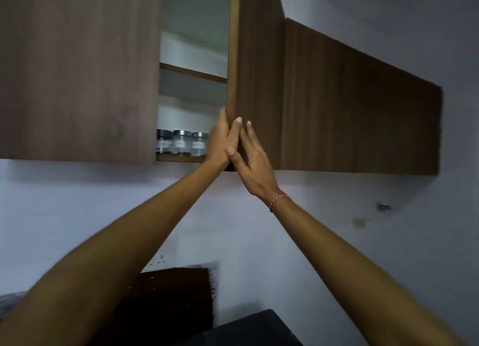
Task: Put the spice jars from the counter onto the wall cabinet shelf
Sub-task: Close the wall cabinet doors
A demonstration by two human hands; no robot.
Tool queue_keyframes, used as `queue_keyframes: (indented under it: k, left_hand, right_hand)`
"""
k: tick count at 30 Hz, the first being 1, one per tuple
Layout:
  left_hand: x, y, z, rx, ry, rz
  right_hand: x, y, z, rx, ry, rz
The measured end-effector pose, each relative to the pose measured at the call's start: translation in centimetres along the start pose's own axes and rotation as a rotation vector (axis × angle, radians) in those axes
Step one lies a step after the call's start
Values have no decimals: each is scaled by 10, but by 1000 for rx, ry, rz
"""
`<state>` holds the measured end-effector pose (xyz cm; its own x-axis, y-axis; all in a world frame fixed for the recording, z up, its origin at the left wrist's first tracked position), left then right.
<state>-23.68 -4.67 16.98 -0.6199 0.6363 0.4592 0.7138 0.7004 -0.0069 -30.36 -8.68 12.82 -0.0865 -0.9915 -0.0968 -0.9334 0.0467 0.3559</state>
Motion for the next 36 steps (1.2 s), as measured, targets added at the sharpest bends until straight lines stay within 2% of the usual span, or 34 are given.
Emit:
queue_keyframes:
  k: [4, 7, 9, 12, 15, 19, 23, 28, 33, 36]
  left_hand:
    - [-26, 48, -1, -107, 28, -210]
    - [-54, 72, -2, -217, 149, -143]
    - [-69, 82, 0, -352, 161, -211]
    - [-98, 101, -3, -514, 68, -641]
    - [-124, 124, -11, -493, 45, -890]
    - [-149, 149, -17, -450, -146, -1426]
    - [-176, 165, -23, -467, -175, -1698]
    - [-198, 175, -35, -480, -115, -1775]
    - [-214, 176, -40, -515, -16, -1635]
    - [-218, 177, -39, -543, -18, -1588]
  right_hand:
    - [-8, -63, -13, -177, -41, -35]
    - [-11, -106, -19, -265, -41, -6]
    - [-13, -129, -24, -290, -26, 31]
    - [-12, -156, -34, -285, -24, 66]
    - [-5, -181, -42, -273, -29, 108]
    - [12, -213, -53, -284, -47, 176]
    - [33, -244, -63, -327, -35, 238]
    - [46, -270, -72, -354, -26, 289]
    - [52, -282, -76, -344, -30, 315]
    - [53, -285, -76, -348, -27, 329]
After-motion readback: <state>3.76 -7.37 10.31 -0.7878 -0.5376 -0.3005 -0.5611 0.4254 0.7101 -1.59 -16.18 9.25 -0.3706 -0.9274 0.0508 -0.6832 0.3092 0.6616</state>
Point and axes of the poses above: each hand's wrist, its own z-axis away from the middle knuckle, its own y-axis out of the back of the hand, x = y × z, the point moved 9 cm from there along -z, towards the middle knuckle, and after that the axes turned 8 degrees about z, right-handed, at the moved point
